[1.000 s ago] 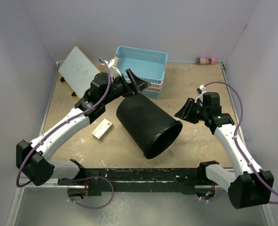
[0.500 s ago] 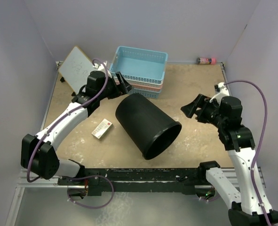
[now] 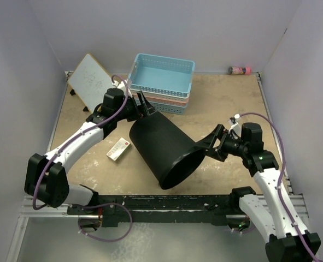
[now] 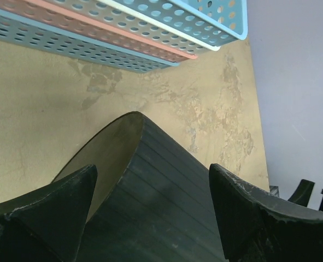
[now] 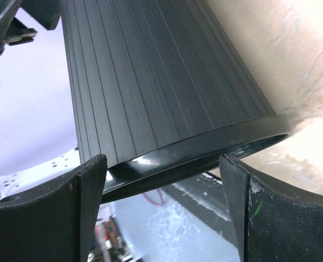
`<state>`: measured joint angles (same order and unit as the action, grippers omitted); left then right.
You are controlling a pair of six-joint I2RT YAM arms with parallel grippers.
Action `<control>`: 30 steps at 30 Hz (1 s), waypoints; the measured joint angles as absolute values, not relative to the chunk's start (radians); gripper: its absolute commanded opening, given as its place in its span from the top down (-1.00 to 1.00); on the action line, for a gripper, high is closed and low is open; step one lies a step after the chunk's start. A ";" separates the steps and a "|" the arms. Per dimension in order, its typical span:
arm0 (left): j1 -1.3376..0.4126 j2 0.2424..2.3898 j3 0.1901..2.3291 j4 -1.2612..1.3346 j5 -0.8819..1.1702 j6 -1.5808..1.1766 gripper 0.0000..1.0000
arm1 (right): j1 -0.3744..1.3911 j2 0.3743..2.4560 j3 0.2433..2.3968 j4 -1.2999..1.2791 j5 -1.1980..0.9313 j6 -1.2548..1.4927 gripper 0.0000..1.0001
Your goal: Turn the large container upside down
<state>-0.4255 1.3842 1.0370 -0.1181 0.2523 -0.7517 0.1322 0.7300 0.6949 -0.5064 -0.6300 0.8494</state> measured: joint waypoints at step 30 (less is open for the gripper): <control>-0.418 1.223 0.912 -0.082 0.304 -0.850 -0.61 | 0.135 1.314 1.019 -0.255 -0.517 0.642 -0.75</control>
